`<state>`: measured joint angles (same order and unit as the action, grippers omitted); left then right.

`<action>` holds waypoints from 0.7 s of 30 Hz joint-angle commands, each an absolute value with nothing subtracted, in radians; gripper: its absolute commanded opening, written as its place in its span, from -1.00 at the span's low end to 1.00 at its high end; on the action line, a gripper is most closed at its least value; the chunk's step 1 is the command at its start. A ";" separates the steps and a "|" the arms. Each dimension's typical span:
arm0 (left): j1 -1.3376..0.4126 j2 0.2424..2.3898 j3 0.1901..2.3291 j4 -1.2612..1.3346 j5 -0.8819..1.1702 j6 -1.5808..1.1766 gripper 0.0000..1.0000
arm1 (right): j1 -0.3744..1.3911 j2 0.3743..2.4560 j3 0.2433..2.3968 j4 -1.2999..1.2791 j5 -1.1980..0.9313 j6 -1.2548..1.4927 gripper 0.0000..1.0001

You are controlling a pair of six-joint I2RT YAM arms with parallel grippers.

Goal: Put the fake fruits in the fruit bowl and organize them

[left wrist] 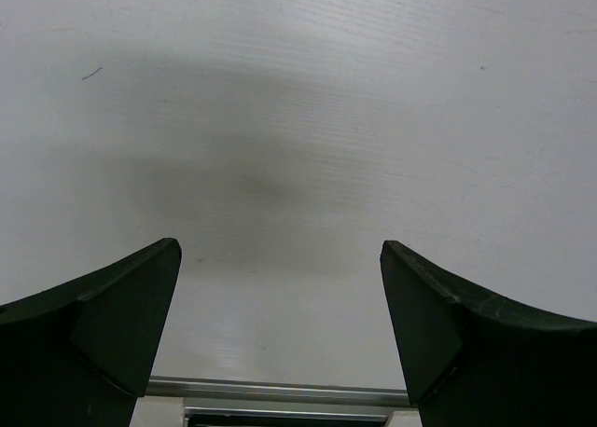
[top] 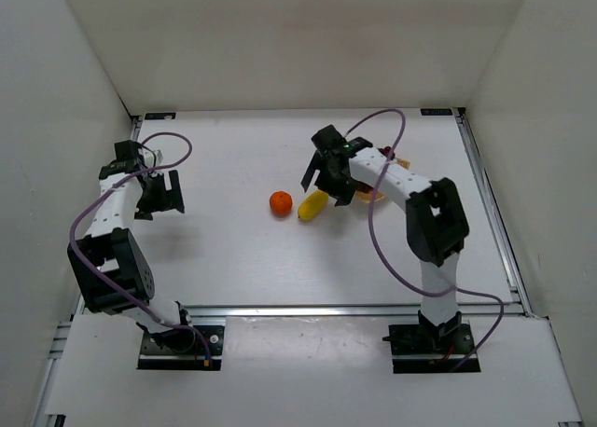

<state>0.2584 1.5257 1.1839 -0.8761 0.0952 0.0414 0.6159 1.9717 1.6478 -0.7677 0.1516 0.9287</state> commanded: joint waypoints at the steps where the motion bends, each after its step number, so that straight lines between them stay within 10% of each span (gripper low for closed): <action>1: 0.253 1.488 1.195 -0.877 0.107 0.054 1.00 | 0.632 2.060 1.738 -0.770 0.193 1.094 0.99; 6: 0.253 1.470 1.186 -0.877 0.098 0.054 1.00 | 0.621 2.132 1.740 -0.805 0.178 1.153 0.94; 14: 0.229 1.488 1.186 -0.877 0.068 0.074 1.00 | 0.643 2.140 1.730 -0.796 0.140 1.077 -0.40; 21: -0.024 1.509 1.195 -0.887 -0.106 0.123 1.00 | 0.664 1.946 1.721 -0.778 0.190 0.835 -0.67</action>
<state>0.0811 1.5208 1.1839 -0.8799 -0.0212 0.0834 0.6559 2.1139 1.6920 -0.7856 0.1482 0.9722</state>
